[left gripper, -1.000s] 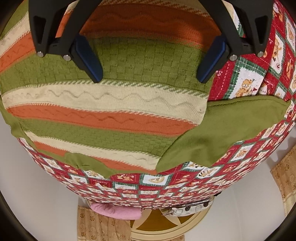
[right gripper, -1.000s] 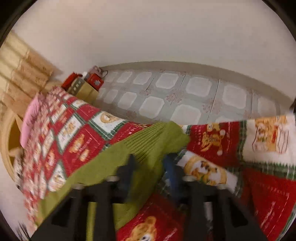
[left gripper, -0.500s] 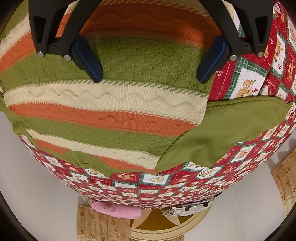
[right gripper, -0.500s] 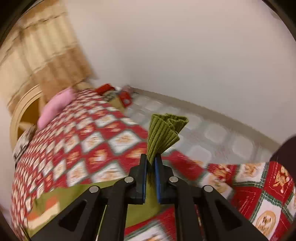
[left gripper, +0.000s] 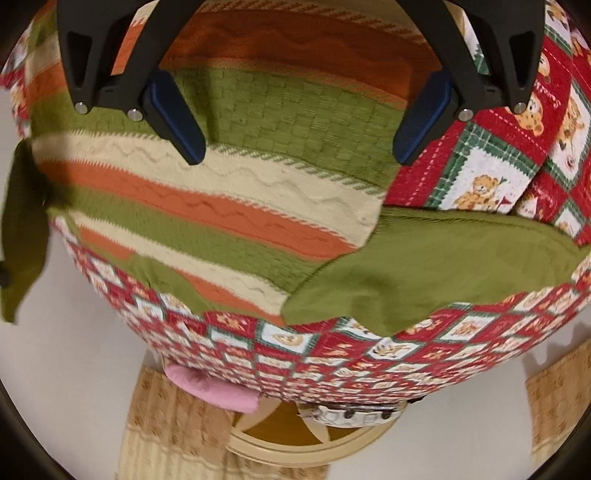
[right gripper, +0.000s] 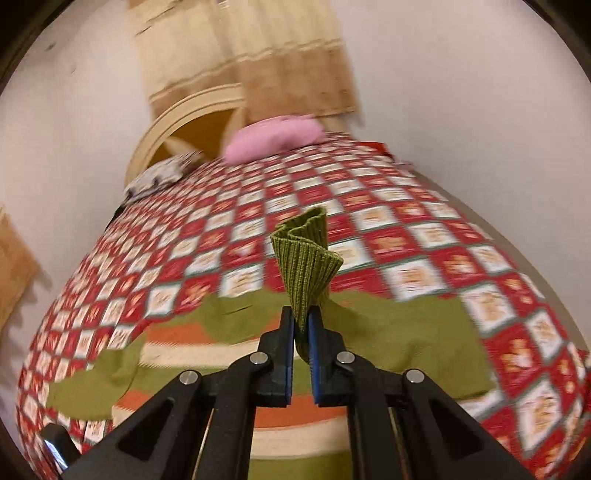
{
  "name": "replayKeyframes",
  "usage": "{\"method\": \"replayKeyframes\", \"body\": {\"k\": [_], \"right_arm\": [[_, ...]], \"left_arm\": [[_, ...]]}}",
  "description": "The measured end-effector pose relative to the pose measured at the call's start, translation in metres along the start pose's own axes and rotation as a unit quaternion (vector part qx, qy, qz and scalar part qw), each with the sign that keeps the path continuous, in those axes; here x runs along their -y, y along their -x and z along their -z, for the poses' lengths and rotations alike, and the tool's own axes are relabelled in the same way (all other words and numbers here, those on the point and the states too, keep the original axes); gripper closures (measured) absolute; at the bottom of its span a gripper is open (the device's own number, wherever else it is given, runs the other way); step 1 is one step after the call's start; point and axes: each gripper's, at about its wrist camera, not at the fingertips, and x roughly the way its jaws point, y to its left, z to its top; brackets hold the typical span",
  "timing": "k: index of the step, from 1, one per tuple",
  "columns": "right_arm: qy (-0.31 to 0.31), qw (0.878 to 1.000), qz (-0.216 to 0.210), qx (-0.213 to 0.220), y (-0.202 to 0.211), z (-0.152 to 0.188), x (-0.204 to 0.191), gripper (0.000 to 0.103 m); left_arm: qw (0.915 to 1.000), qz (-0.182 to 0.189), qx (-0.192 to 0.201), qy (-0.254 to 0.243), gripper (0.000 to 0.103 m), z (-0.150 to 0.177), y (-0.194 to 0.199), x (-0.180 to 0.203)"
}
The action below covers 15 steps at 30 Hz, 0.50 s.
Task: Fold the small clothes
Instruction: 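Lift the sleeve and lay it across the sweater body, then open the right gripper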
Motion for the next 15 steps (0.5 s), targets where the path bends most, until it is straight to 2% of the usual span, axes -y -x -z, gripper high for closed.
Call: {"method": "replayKeyframes", "body": {"k": [3,7,12,15], "right_arm": [[0.020,0.999,-0.033,-0.029,-0.029,0.020,-0.049,0.097],[0.040,0.996,-0.053,-0.060,-0.063,0.040,-0.091,0.097],[0.058,0.990,-0.084,-0.097,-0.094,0.063,-0.125,0.097],[0.061,0.982,-0.134,-0.119,-0.109,0.072,-0.142,0.097]], "left_arm": [[0.9996,0.000,0.012,0.026,0.000,-0.001,0.004,-0.009],[0.9983,0.004,0.017,0.056,0.000,-0.003,0.004,-0.019],[0.9964,-0.009,0.042,0.073,0.000,-0.003,0.011,-0.027],[0.9948,-0.027,0.061,0.077,0.000,-0.004,0.017,-0.029]]}}
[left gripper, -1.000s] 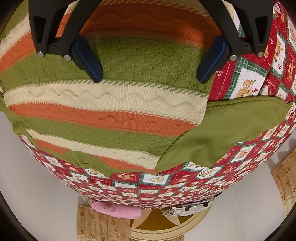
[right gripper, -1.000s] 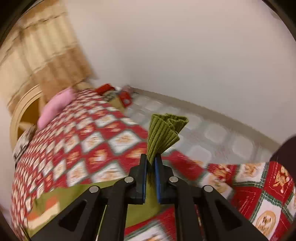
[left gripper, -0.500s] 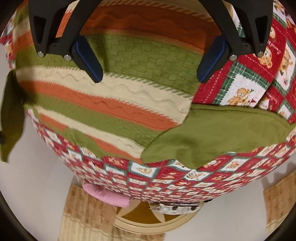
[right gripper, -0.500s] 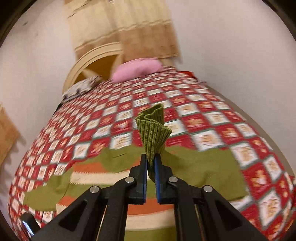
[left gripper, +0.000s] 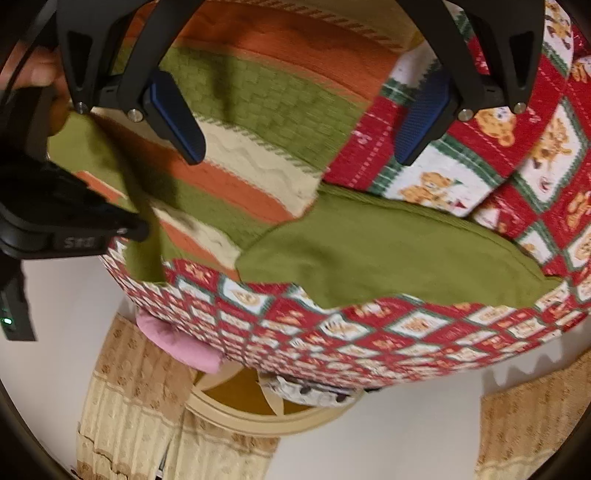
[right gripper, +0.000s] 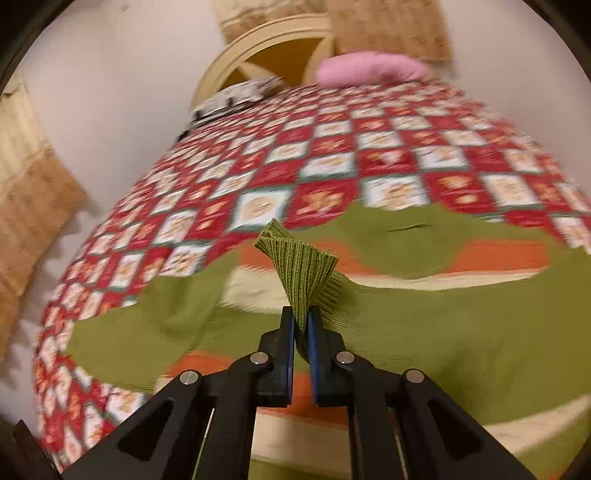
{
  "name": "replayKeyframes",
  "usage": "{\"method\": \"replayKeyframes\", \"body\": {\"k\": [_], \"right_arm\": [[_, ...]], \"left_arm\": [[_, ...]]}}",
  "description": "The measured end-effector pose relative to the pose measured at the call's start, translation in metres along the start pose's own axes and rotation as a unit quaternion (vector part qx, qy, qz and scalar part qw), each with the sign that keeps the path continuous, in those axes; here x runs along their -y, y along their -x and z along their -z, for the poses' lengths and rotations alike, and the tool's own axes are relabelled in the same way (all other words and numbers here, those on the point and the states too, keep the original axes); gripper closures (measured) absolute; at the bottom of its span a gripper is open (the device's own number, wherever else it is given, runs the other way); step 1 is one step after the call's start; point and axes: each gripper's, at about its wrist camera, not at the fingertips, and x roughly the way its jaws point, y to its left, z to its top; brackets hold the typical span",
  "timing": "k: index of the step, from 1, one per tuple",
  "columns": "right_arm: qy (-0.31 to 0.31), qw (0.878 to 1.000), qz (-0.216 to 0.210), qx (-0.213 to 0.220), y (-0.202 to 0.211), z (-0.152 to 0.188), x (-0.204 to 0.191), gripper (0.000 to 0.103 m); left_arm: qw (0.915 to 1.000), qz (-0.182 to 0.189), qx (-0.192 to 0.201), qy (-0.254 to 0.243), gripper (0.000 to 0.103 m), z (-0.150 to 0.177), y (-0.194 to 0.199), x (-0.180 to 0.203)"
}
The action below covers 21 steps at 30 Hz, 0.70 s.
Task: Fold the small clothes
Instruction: 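Lift the sleeve and lay it across the sweater body, then open the right gripper, then grasp the other green sleeve cuff with the left gripper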
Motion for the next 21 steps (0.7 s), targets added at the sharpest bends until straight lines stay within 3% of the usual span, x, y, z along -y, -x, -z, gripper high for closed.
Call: {"method": "replayKeyframes", "body": {"k": [9,10,13,15,19,21], "right_arm": [[0.052,0.993,-0.076,-0.073,-0.050,0.015,-0.033,0.093],[0.052,0.991,-0.082,-0.086,-0.056,0.018,-0.034,0.090],[0.030,0.985,-0.137,-0.096,-0.053,0.019,-0.032,0.059],[0.025,0.983,-0.161,-0.089,-0.039,0.017,-0.030,0.058],[0.029,0.996,-0.089,-0.004,0.000,0.018,-0.010,0.058],[0.028,0.997,-0.065,-0.004,0.002,0.021,-0.001,0.058]], "left_arm": [[0.9995,-0.001,-0.017,0.027,0.000,-0.003,-0.010,-0.013],[0.9994,-0.001,-0.020,0.028,0.000,-0.003,-0.012,-0.013],[0.9993,0.000,-0.023,0.030,0.000,-0.001,-0.011,-0.012],[0.9993,0.000,-0.024,0.029,0.000,-0.001,-0.011,-0.012],[0.9995,-0.002,-0.027,0.018,0.000,0.000,-0.011,-0.007],[0.9995,-0.003,-0.028,0.013,0.000,0.000,-0.012,-0.004]]}}
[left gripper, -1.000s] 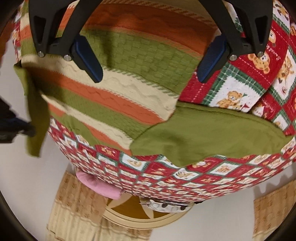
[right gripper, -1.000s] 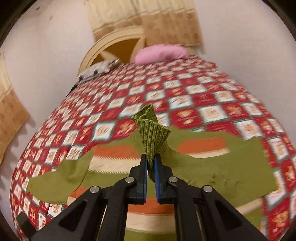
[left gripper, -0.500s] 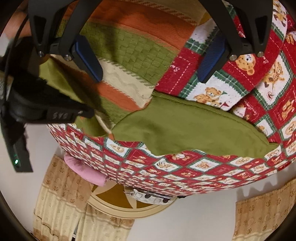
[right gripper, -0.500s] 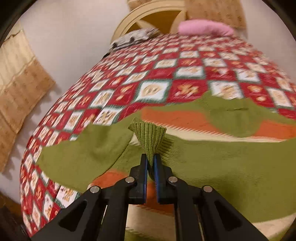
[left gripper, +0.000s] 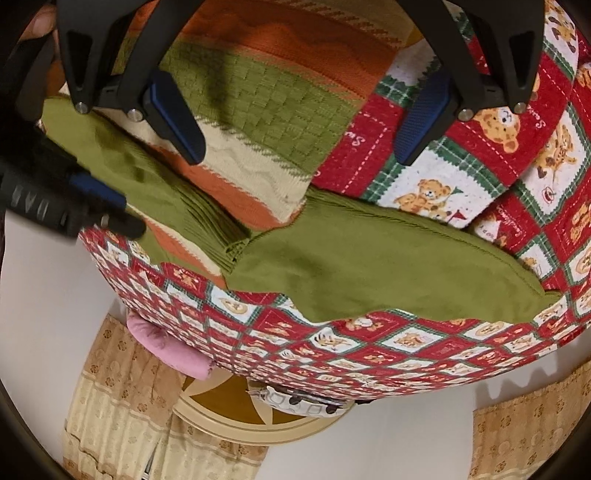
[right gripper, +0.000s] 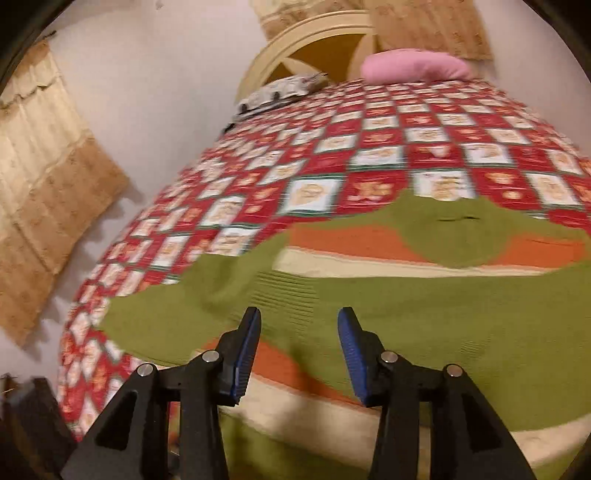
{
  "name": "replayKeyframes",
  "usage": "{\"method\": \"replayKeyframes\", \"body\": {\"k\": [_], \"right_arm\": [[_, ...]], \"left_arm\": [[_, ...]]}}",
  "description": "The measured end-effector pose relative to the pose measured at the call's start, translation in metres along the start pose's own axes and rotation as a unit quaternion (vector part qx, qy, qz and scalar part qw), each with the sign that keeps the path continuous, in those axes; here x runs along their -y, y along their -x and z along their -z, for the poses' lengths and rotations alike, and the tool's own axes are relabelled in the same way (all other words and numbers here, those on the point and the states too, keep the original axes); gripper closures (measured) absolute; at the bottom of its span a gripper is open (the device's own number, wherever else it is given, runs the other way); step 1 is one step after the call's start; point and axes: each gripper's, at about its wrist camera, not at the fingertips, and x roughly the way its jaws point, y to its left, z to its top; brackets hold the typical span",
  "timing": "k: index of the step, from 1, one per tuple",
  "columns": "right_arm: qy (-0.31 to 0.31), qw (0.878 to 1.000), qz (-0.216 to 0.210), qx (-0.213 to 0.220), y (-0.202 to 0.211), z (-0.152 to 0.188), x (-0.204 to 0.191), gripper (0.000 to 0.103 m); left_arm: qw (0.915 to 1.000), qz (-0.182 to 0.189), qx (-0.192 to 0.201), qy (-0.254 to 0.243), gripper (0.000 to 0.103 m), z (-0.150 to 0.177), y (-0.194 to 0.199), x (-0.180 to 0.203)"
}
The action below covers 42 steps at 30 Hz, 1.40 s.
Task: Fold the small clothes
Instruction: 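Grasp the other green sleeve cuff with the left gripper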
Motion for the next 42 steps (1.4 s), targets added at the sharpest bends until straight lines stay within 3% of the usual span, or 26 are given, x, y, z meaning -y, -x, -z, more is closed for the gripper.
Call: {"method": "replayKeyframes", "body": {"k": [4,8,9,11,14,20,21,23,25,28,30,33,36,38,40,42], "right_arm": [[-0.006,0.998,0.014,-0.060,-0.026,0.022,0.010,0.058],[-0.006,0.999,0.017,-0.045,-0.011,0.020,0.011,0.060],[-0.010,0.999,0.023,-0.022,0.006,0.018,0.017,0.060],[-0.008,0.998,0.066,0.021,0.040,0.016,0.031,0.060],[-0.021,0.990,0.129,0.051,0.075,0.018,0.062,0.060],[-0.045,0.966,0.253,0.017,0.094,0.048,0.135,0.060],[-0.061,0.963,0.264,-0.006,0.092,0.058,0.155,0.063],[-0.071,0.967,0.243,0.010,0.098,0.065,0.170,0.075],[-0.086,0.962,0.260,0.017,0.105,0.063,0.176,0.090],[-0.101,0.962,0.253,0.025,0.107,0.066,0.188,0.091],[-0.101,0.963,0.249,0.029,0.109,0.067,0.187,0.091],[-0.092,0.964,0.247,0.036,0.108,0.070,0.182,0.087],[-0.090,0.967,0.233,0.039,0.110,0.075,0.178,0.078],[-0.082,0.970,0.224,0.038,0.109,0.076,0.174,0.066],[-0.066,0.971,0.228,0.032,0.105,0.075,0.168,0.058],[-0.046,0.968,0.245,0.024,0.100,0.074,0.161,0.055]], "left_arm": [[1.0000,-0.006,-0.001,-0.005,0.000,0.000,-0.002,0.002],[0.9999,-0.003,-0.015,0.004,0.000,-0.001,-0.008,-0.001],[0.9999,-0.004,-0.015,0.004,0.000,-0.001,-0.008,-0.001],[0.9999,-0.006,-0.014,-0.001,0.000,0.000,-0.007,0.001],[0.9998,-0.008,-0.018,-0.005,0.000,0.000,-0.009,0.003],[0.9996,-0.014,-0.023,-0.011,0.000,0.001,-0.010,0.006],[0.9996,-0.012,-0.023,-0.011,0.000,0.001,-0.010,0.005],[0.9996,-0.009,-0.025,-0.010,0.000,0.000,-0.010,0.004],[0.9995,0.002,-0.030,-0.013,0.000,0.000,-0.008,0.002],[0.9977,0.021,-0.050,-0.040,0.000,-0.004,-0.003,-0.002],[0.9976,0.009,-0.040,-0.055,0.000,-0.011,0.008,-0.017],[0.9989,-0.033,0.009,-0.033,0.000,-0.033,0.027,-0.063],[0.9952,-0.082,0.042,0.032,0.000,-0.064,0.036,-0.129],[0.9910,-0.106,0.047,0.068,0.000,-0.079,0.035,-0.165],[0.9866,-0.107,0.034,0.118,0.000,-0.092,0.027,-0.202],[0.9812,-0.085,0.021,0.172,0.002,-0.098,0.016,-0.231]]}}
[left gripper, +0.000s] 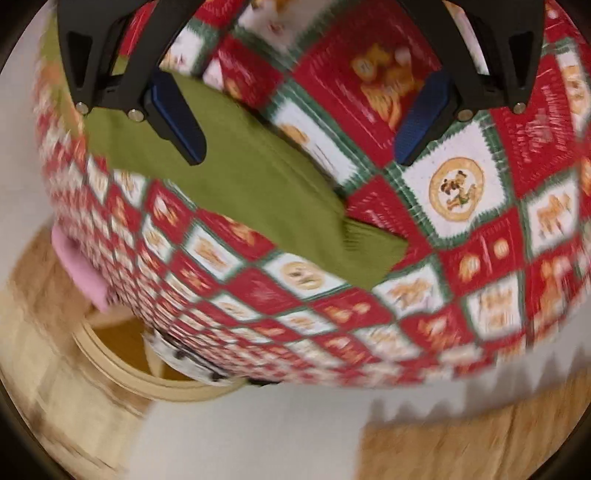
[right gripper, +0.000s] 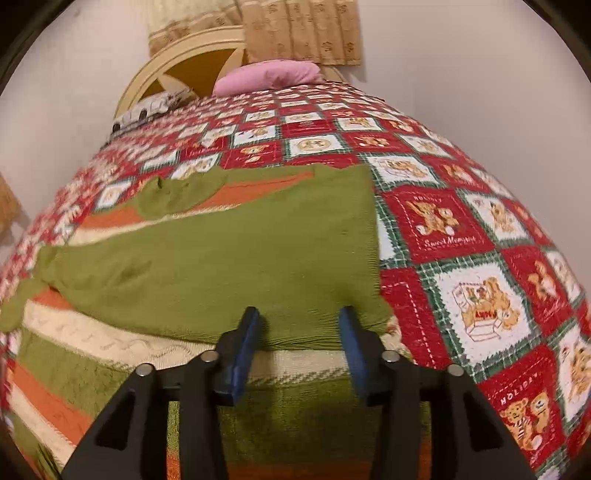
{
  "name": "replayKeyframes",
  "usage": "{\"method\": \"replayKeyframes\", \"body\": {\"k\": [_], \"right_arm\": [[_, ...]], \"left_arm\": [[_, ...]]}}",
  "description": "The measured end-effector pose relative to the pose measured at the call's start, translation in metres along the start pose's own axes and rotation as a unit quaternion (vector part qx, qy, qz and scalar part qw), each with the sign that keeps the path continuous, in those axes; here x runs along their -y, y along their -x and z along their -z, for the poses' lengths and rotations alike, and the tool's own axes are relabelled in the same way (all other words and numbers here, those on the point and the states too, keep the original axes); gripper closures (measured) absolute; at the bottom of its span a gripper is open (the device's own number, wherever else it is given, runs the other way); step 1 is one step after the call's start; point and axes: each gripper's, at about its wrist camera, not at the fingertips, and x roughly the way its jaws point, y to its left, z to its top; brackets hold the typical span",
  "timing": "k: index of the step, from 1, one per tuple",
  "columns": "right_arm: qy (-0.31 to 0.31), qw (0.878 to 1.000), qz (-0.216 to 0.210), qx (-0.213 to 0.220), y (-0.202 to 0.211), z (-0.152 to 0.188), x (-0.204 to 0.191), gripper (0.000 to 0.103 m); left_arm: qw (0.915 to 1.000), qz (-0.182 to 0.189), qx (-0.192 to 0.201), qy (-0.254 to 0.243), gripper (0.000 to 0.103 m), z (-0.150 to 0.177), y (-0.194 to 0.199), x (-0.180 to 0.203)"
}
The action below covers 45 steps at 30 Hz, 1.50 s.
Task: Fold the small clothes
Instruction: 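Grasp the other green sleeve cuff with the left gripper, then fold the held sleeve across the sweater body and open the left gripper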
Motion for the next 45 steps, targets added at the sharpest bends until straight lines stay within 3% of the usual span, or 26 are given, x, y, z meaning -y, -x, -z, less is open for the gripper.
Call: {"method": "replayKeyframes", "body": {"k": [4,7,9,12,14,19,22,25,28,33,35,37,43,45], "right_arm": [[0.024,0.999,0.025,-0.001,-0.002,-0.001,-0.009,0.053],[0.015,1.000,0.015,0.000,-0.002,0.000,-0.005,0.053],[0.012,1.000,0.013,0.000,-0.002,0.000,-0.004,0.053],[0.016,1.000,0.017,0.000,-0.002,0.000,-0.006,0.053],[0.016,1.000,0.017,0.000,-0.002,0.001,-0.006,0.053],[0.015,1.000,0.016,0.001,-0.002,0.001,-0.007,0.053],[0.014,1.000,0.015,0.001,-0.002,0.001,-0.007,0.053],[0.013,1.000,0.015,0.001,-0.002,0.001,-0.007,0.053],[0.013,1.000,0.015,0.002,-0.002,0.001,-0.007,0.053],[0.011,1.000,0.012,0.003,-0.001,0.001,-0.006,0.053],[0.010,1.000,0.011,0.003,-0.001,0.001,-0.007,0.053],[0.009,1.000,0.009,0.004,0.000,0.001,-0.006,0.053],[0.004,1.000,0.004,0.006,0.000,0.002,-0.004,0.053],[0.003,1.000,0.003,0.006,0.000,0.002,-0.004,0.053]], "left_arm": [[0.9968,0.033,-0.034,0.064,0.011,-0.013,-0.034,-0.020],[0.9969,0.026,-0.026,0.070,0.011,-0.017,-0.047,-0.014],[0.9972,0.029,-0.025,0.065,0.018,-0.021,-0.053,-0.008],[0.9960,0.043,-0.042,0.066,0.054,-0.029,-0.063,-0.006],[0.9965,0.033,-0.042,0.064,0.089,-0.033,-0.069,-0.009],[0.9984,0.024,-0.028,0.042,0.094,-0.034,-0.067,-0.008],[0.9999,0.011,0.000,-0.007,0.094,-0.035,-0.053,0.018],[0.9964,0.025,0.044,-0.069,0.094,-0.030,-0.023,0.059],[0.9833,0.057,0.087,-0.150,0.094,-0.011,0.014,0.118],[0.9424,0.144,0.126,-0.274,0.094,0.059,0.072,0.217],[0.9236,0.173,0.118,-0.321,0.094,0.099,0.081,0.256],[0.9083,0.179,0.109,-0.362,0.094,0.137,0.079,0.284],[0.8834,0.158,0.032,-0.440,0.094,0.218,0.047,0.321],[0.8767,0.145,0.009,-0.459,0.092,0.230,0.038,0.323]]}}
